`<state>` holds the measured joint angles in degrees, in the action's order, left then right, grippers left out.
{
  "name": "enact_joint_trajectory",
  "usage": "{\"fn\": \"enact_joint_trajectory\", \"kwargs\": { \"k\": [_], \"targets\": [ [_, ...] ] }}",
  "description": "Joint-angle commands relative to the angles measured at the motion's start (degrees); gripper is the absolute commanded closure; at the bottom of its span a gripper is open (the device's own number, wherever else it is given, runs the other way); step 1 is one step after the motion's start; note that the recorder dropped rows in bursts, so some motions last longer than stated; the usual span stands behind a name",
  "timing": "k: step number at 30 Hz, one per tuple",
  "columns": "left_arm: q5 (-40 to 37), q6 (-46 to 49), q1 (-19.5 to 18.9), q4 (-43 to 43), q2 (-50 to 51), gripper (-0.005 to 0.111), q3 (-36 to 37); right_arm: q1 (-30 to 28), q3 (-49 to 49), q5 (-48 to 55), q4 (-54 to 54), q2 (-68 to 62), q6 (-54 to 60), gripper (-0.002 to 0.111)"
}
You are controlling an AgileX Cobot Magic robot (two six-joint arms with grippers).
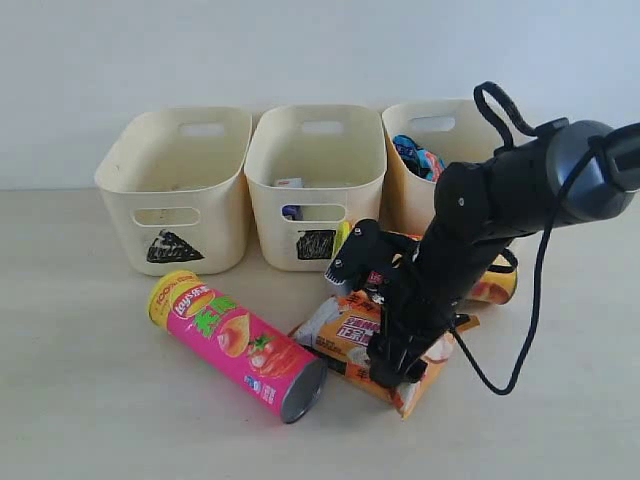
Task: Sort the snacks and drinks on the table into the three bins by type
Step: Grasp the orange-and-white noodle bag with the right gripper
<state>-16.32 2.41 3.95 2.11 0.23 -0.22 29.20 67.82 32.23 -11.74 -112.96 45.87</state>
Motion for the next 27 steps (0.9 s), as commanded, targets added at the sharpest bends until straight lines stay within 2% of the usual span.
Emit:
{"fn": "enact_joint_trajectory", "kwargs": {
  "k": [1,27],
  "targets": [
    [0.42,-0.44,-0.24,0.03,-0.23,0.103,0.22,-0.04,-0.34,3.86,3.58,-0.35,-0.44,0.108],
    [0.42,-0.44,-0.24,0.03,-0.23,0.103,0.22,-0.04,-0.34,11.97,3.11,10.64,3.6,0.108]
  ]
}}
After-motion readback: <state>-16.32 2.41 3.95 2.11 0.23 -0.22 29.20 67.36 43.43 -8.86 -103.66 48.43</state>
